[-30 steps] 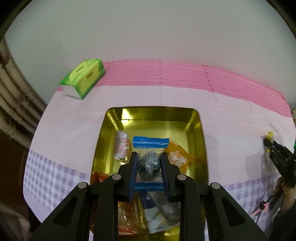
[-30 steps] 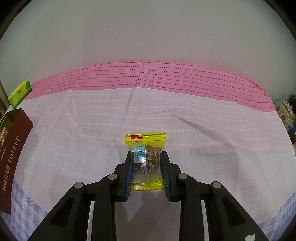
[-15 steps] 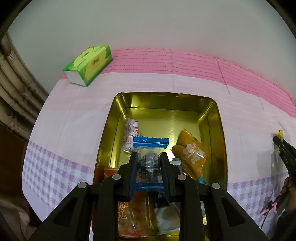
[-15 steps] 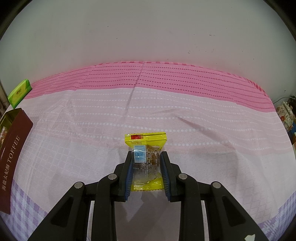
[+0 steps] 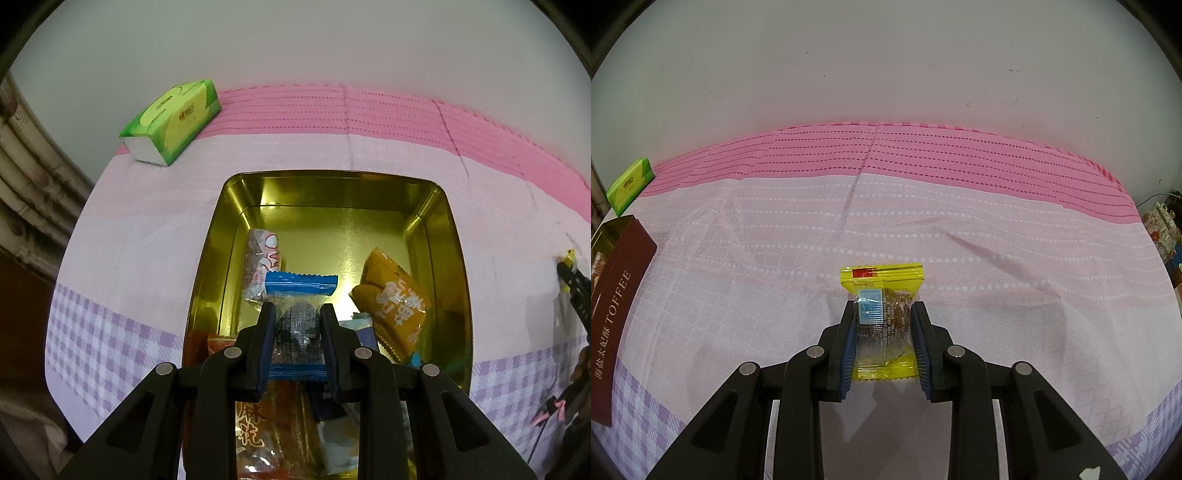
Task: Organize snacks
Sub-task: 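Carry the blue-wrapped candy into the tin and open the left gripper, then carry the yellow-wrapped cake into the gold tin with the right gripper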
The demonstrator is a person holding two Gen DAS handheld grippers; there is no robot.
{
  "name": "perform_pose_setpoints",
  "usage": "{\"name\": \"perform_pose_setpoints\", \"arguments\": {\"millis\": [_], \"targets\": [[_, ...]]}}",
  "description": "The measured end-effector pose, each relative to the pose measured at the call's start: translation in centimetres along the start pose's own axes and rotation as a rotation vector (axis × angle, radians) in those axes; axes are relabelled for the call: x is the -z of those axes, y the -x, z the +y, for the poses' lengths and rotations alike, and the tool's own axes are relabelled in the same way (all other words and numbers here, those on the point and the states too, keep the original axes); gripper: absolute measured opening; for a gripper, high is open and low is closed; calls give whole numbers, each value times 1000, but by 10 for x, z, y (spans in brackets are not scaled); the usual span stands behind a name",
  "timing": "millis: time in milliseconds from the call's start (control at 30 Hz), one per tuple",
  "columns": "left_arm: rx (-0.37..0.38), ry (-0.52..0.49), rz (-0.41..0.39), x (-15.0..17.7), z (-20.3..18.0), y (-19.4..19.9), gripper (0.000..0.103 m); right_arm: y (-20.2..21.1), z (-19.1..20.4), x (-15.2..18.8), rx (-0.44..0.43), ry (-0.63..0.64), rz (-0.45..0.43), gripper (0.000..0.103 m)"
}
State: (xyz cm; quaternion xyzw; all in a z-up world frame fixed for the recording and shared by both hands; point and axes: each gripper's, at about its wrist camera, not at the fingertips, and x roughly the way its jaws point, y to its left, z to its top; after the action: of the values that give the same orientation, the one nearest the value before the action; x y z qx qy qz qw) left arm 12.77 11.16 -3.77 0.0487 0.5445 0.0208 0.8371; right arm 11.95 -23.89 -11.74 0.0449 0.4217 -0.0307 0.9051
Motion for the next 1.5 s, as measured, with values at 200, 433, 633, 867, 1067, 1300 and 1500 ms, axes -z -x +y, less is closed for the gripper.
{"name": "perform_pose_setpoints", "arguments": {"millis": [200, 433, 633, 867, 1067, 1300, 1500], "targets": [[-7, -7, 8, 0, 0, -4, 25, 0, 0, 0, 2, 1, 0, 26], [-12, -18, 16, 1, -1, -7, 27, -1, -1, 0, 2, 2, 0, 26], [-8, -14, 16, 0, 1, -7, 27, 0, 0, 1, 2, 3, 0, 26], [-3, -13, 12, 1, 1, -5, 29, -1, 0, 1, 2, 3, 0, 26], [-5, -22, -13, 2, -1, 6, 38, -1, -1, 1, 3, 5, 0, 27], [-13, -16, -65, 4, 1, 27, 38, -1, -1, 1, 4, 7, 0, 27], [-22, 20, -108, 14, 11, 45, 38, -1, -1, 1, 7, 9, 0, 27]]}}
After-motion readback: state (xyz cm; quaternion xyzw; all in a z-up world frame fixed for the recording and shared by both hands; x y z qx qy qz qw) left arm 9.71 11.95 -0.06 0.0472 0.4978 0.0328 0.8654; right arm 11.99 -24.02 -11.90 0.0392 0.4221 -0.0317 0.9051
